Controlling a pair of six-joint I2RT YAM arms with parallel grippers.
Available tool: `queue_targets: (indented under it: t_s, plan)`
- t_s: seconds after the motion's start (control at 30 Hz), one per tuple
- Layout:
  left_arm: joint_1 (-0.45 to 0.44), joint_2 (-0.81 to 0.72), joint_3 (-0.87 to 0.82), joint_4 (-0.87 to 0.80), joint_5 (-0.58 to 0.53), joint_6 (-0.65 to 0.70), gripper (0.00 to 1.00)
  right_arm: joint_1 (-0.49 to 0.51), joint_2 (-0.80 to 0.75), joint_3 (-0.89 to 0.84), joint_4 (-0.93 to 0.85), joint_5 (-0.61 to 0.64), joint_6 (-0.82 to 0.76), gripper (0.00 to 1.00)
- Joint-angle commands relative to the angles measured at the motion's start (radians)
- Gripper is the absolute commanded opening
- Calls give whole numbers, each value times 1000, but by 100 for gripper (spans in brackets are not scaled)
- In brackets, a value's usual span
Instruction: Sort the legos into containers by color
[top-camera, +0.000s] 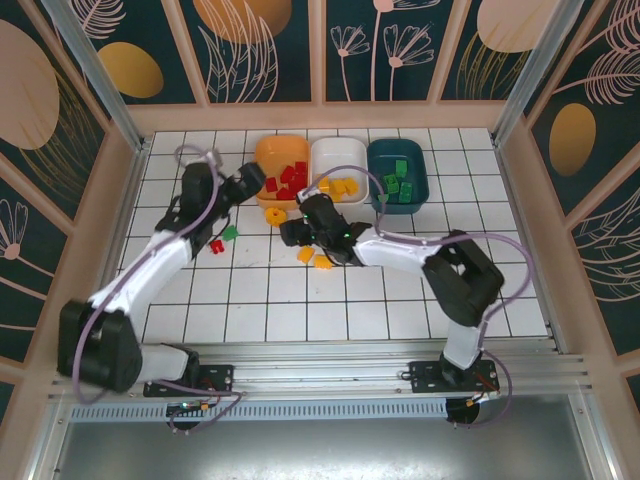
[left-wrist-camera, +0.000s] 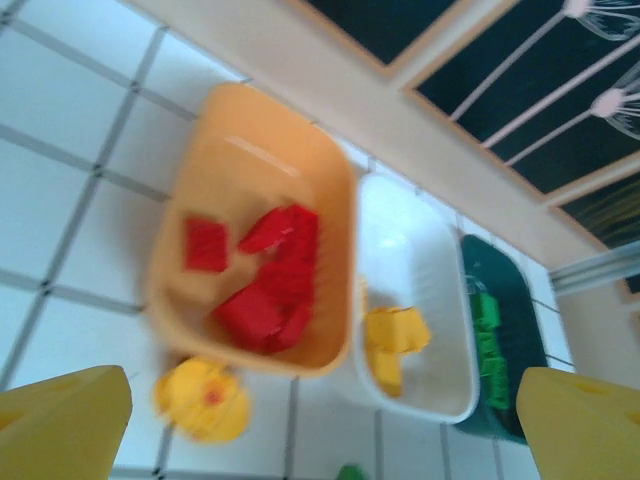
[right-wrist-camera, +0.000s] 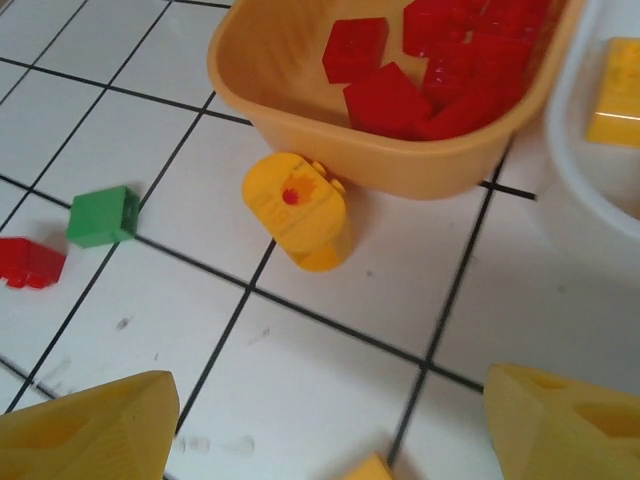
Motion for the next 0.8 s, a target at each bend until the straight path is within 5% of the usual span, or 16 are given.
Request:
queue_targets:
  t_s: [0.0, 0.23, 0.77]
  plan:
    - [42, -96, -141, -31, -58, -35, 98, -14, 90, 127, -30, -43, -12, 81]
    - [59, -243, -170, -187, -95, 25, 98, -24, 274, 334, -130, -73, -8, 81]
    - [63, -187, -132, -176, -47, 13, 99, -48, 380, 430, -163, -106, 17, 80]
